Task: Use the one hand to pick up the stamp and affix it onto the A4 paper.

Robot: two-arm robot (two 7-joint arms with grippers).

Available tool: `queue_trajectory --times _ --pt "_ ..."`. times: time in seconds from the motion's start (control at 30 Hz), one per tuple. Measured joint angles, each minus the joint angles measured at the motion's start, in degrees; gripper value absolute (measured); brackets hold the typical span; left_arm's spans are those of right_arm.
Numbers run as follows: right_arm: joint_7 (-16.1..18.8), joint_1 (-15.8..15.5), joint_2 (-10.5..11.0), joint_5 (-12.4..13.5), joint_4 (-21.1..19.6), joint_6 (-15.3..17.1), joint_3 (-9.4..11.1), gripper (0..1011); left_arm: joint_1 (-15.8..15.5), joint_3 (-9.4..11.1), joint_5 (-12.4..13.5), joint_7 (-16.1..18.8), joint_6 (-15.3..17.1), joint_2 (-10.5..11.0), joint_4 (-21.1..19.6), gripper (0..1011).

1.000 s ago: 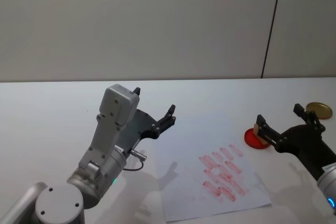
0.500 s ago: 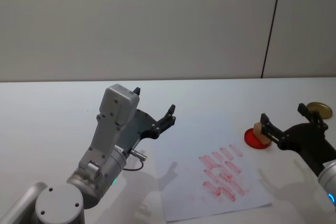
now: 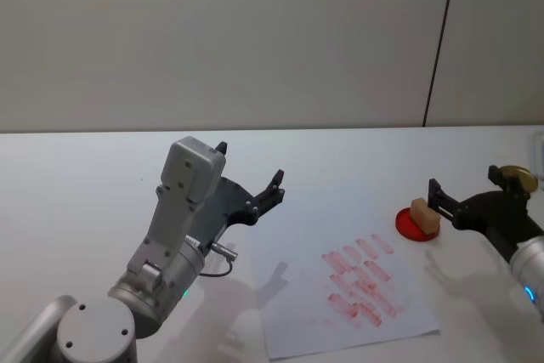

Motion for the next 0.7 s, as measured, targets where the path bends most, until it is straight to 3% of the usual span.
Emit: queue_trajectory --times 0.4,0.7 --pt "1.18 6.54 -2.67 -0.79 7.64 6.42 0.03 1001 0.00 0.00 0.00 0.00 0.00 0.00 0.00 993" --pt "3.59 10.85 -4.48 -1.28 13.52 9.06 -0.35 1001 0.00 0.00 0.00 0.00 0.00 0.00 0.00 993"
